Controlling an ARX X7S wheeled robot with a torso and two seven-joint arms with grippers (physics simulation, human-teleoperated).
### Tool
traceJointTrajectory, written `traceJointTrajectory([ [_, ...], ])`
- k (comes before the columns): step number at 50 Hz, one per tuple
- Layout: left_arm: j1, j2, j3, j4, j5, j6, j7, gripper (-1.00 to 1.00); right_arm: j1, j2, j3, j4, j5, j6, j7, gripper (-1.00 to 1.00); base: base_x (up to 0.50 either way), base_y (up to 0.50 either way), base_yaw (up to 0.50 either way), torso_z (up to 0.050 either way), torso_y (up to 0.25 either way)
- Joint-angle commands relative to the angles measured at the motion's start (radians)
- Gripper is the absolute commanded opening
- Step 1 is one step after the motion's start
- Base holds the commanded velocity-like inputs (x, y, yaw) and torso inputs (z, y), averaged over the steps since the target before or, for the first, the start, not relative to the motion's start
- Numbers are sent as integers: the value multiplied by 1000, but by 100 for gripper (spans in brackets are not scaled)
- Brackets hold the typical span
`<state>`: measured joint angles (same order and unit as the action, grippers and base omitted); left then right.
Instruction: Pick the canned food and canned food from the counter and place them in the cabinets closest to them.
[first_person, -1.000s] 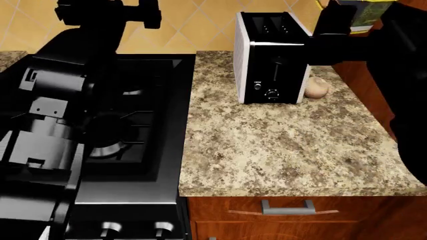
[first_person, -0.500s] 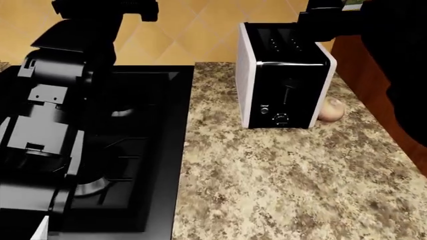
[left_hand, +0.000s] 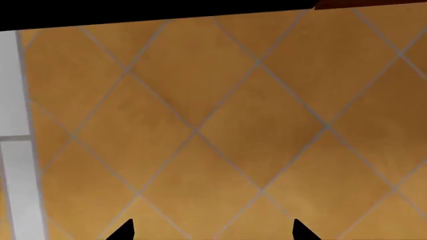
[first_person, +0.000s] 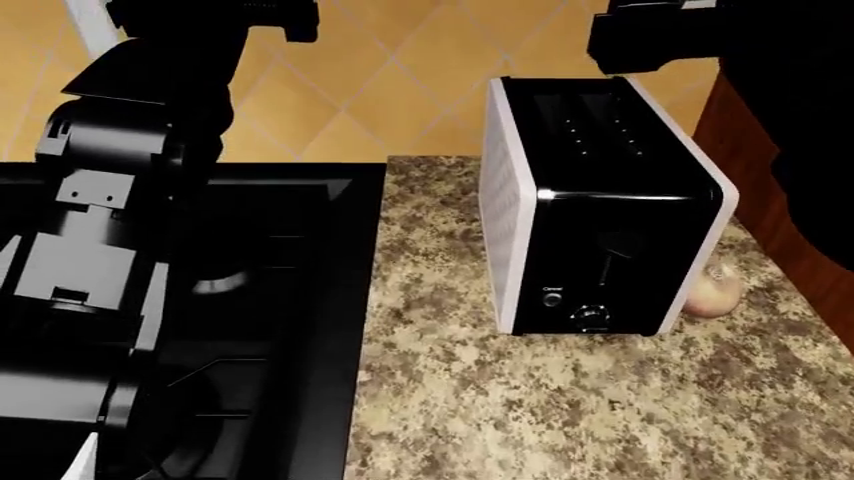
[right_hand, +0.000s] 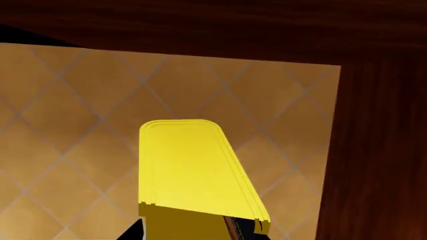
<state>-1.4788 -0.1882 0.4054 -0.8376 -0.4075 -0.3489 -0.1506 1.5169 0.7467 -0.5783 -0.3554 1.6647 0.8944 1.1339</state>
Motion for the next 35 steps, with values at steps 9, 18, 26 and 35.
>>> traceJointTrajectory([
  [9, 9, -5, 1, 18, -8, -8, -6, 100, 21, 1, 3, 1, -12, 14, -4, -100, 500, 4, 0, 0, 0],
  [18, 19, -9, 3, 33, -9, -11, -10, 100, -1, 40, 29, -82, 72, -5, 114, -100, 145, 2, 0, 0, 0],
  [26, 28, -16, 5, 63, -14, -25, -14, 100, 29, 98, 43, -216, 290, -30, 314, -100, 0, 0, 0, 1, 1],
  [35, 27, -20, 4, 67, -17, -26, -15, 100, 104, 160, 21, -325, 425, -109, 432, -100, 0, 0, 0, 0, 0],
])
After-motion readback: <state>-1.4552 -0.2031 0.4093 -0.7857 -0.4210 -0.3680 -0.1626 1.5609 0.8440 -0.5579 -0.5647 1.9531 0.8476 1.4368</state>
